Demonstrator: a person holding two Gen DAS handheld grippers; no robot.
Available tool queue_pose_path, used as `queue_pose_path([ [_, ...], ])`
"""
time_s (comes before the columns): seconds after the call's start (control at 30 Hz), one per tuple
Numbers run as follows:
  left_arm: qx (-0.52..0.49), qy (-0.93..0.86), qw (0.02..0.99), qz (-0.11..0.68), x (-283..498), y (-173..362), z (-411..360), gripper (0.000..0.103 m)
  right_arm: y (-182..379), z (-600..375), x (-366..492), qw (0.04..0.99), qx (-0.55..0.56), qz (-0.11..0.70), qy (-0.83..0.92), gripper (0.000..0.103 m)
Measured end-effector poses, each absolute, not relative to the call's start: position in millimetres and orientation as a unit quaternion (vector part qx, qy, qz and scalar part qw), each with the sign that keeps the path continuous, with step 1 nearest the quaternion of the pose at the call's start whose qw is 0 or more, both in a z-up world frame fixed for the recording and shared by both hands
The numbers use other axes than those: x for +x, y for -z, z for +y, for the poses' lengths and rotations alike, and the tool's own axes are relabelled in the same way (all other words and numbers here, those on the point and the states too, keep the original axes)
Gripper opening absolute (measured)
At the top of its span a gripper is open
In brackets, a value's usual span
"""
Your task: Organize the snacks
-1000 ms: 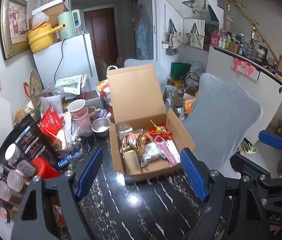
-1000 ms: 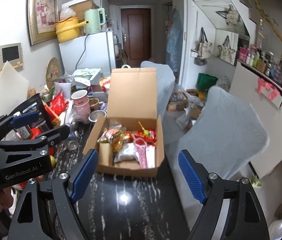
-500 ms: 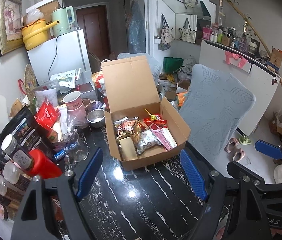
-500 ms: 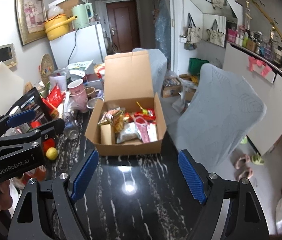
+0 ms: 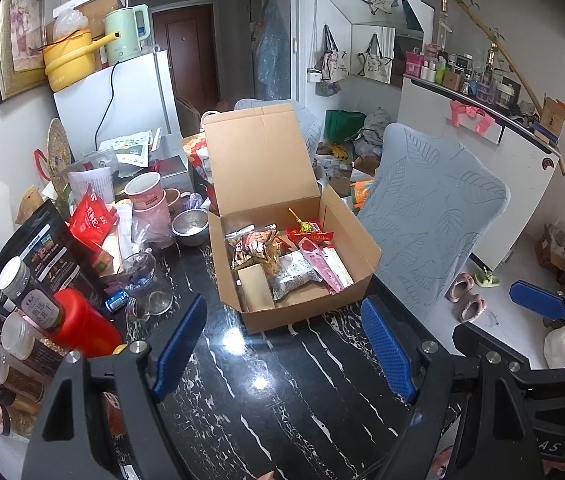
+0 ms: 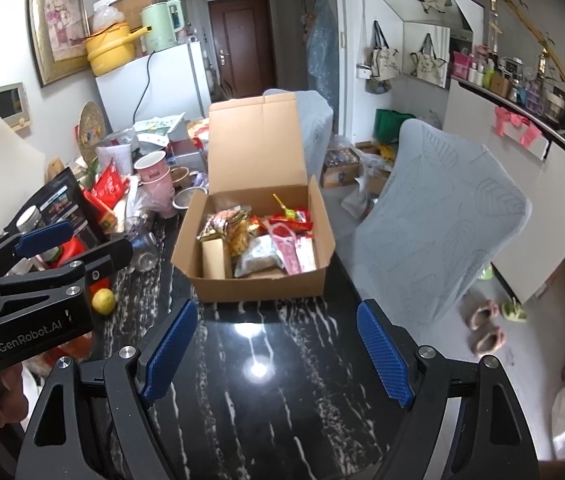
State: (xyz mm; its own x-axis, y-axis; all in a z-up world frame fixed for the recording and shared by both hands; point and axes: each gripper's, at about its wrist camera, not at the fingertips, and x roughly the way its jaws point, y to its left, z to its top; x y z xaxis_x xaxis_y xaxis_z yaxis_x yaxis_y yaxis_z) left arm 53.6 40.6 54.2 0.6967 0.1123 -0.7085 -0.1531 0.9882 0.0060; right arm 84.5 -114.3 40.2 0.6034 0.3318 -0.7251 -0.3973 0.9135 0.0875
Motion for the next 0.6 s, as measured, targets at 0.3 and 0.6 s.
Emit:
queue_pose_path([
  [0.3, -0.032, -0.072, 0.92, 0.385, 52.2, -50.0, 42.4, 0.08, -39.9, -109.9, 83.9, 0.894, -0.046, 0.396, -0.207, 0.083],
  [0.6, -0.032, -0.072, 0.918, 0.388, 53.0, -49.1, 42.5, 0.08, -37.0, -110.7, 80.9, 0.892, -0.05, 0.399, -0.205, 0.083],
])
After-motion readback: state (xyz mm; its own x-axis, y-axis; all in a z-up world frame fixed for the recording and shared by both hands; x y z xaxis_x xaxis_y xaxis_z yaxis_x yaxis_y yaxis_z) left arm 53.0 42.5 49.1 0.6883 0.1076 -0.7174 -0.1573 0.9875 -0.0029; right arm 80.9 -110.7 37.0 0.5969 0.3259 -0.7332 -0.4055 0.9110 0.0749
